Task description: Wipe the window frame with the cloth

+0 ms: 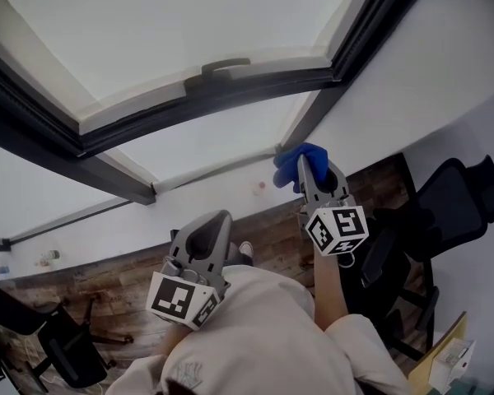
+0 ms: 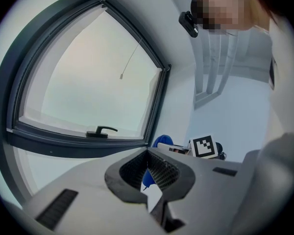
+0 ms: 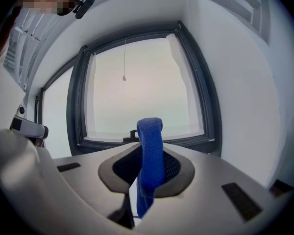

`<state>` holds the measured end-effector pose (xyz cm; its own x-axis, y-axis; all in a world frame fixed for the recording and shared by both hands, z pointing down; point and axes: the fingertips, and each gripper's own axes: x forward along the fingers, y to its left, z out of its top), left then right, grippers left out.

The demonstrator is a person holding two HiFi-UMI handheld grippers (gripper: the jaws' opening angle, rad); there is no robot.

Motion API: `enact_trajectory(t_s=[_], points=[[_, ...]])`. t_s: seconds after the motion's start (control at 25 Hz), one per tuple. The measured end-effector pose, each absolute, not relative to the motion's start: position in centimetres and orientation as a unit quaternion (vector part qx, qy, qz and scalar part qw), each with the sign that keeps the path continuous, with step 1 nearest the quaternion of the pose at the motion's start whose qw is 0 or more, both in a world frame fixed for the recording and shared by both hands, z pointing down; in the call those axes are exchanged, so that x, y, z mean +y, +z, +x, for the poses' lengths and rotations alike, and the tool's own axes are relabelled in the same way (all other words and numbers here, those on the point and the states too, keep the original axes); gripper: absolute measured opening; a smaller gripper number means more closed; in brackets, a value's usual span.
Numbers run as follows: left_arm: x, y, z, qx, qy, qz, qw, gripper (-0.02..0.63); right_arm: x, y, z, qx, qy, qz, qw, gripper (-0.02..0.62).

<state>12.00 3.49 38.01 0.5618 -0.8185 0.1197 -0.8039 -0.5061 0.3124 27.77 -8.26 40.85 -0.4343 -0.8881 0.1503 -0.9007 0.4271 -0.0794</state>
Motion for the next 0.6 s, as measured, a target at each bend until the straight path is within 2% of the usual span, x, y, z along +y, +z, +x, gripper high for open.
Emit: enact_trajectory(t_s=[0.32, 0.6], points=[[0.8, 38.3, 8.3, -0.482, -0.033, 0.855, 0.187, 0.009, -12.9, 41.9, 20.8, -0.868, 0.086, 0.484, 0.069, 0.061], [-2.0, 37.4, 2.8, -0.507, -0.024, 0.843, 0.177, 0.009, -20.3, 38.3, 16.1, -0.870, 0.059, 0.489, 0.022, 0.061]])
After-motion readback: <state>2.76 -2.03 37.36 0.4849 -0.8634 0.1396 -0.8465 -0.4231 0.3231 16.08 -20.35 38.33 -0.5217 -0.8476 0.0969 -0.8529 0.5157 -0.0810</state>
